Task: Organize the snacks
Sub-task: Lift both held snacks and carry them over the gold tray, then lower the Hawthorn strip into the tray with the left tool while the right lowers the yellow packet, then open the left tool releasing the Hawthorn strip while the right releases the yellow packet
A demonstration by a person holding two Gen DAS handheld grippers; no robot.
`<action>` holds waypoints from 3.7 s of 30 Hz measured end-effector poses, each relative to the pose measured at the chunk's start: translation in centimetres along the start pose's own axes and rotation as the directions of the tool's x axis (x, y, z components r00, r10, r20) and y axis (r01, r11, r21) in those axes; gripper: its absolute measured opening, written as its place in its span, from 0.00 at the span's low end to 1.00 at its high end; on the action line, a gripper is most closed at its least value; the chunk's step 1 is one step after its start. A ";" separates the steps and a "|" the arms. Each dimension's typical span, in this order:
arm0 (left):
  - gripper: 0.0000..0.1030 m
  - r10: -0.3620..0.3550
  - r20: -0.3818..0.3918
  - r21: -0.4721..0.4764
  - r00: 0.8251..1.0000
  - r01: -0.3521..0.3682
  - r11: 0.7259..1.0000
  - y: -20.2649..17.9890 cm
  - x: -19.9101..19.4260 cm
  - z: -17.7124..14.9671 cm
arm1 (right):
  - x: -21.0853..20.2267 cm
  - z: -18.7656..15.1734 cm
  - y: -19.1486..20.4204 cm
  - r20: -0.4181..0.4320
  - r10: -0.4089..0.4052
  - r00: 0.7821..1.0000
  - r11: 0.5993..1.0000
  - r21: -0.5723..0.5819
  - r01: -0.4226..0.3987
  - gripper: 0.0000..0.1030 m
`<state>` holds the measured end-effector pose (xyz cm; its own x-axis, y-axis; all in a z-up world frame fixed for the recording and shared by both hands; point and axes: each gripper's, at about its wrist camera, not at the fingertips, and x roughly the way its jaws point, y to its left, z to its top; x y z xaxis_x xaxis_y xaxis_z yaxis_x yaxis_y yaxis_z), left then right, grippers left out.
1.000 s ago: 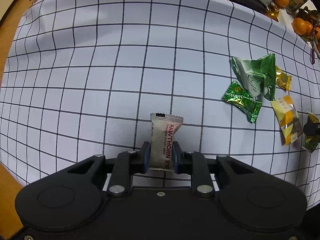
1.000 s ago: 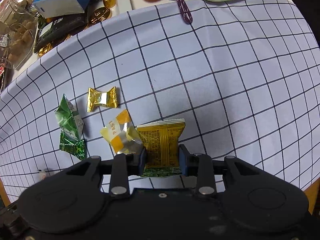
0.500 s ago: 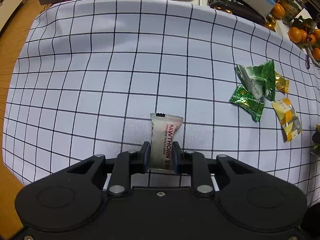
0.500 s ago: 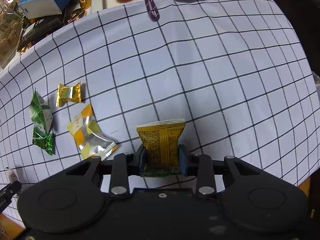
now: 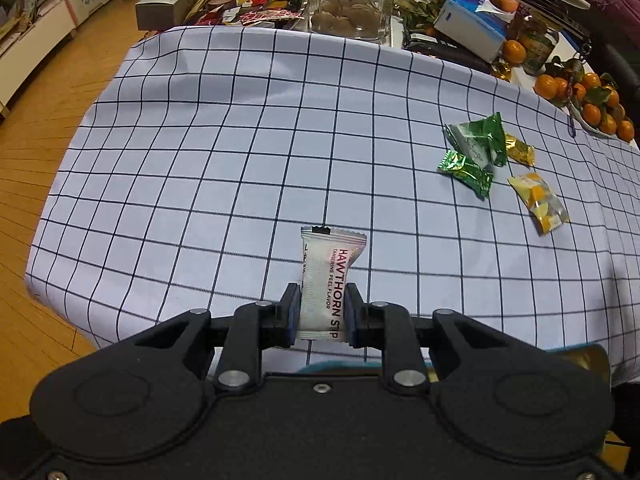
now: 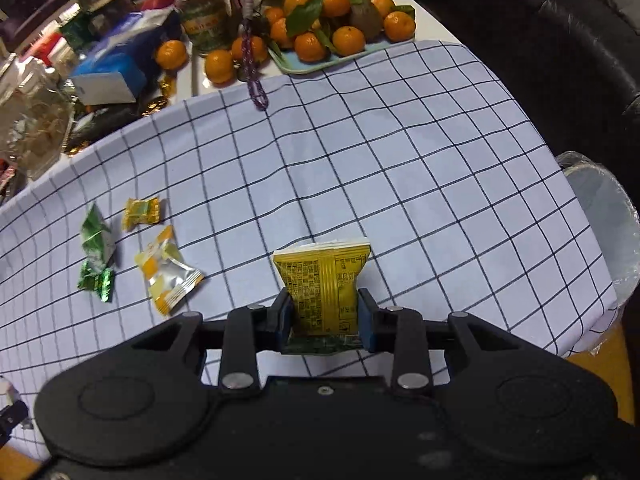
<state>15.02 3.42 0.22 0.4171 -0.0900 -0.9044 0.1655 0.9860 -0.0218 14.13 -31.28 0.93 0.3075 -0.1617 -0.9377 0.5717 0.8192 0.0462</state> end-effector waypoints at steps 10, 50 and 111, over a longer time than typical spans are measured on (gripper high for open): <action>0.30 0.028 0.014 0.013 1.000 -0.028 1.000 -1.6 -0.8 -3.5 | -4.6 -7.4 0.9 0.083 0.097 0.992 0.991 -0.103 -0.089 0.33; 0.32 0.043 -0.012 0.044 0.999 -0.043 0.998 -5.0 -0.5 -8.1 | -5.3 -15.1 4.1 -0.005 0.150 0.989 0.963 -0.223 -0.147 0.33; 0.33 0.036 0.066 0.081 0.997 -0.041 0.996 -5.4 -2.0 -8.3 | -4.8 -15.5 5.3 -0.048 0.158 0.986 0.938 -0.305 -0.165 0.36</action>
<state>5.88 -0.61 -1.37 0.4808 -0.0638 -0.8745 0.2202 0.9742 0.0500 3.89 -17.64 0.33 0.3570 -0.0037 -0.9341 0.2539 0.9627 0.0933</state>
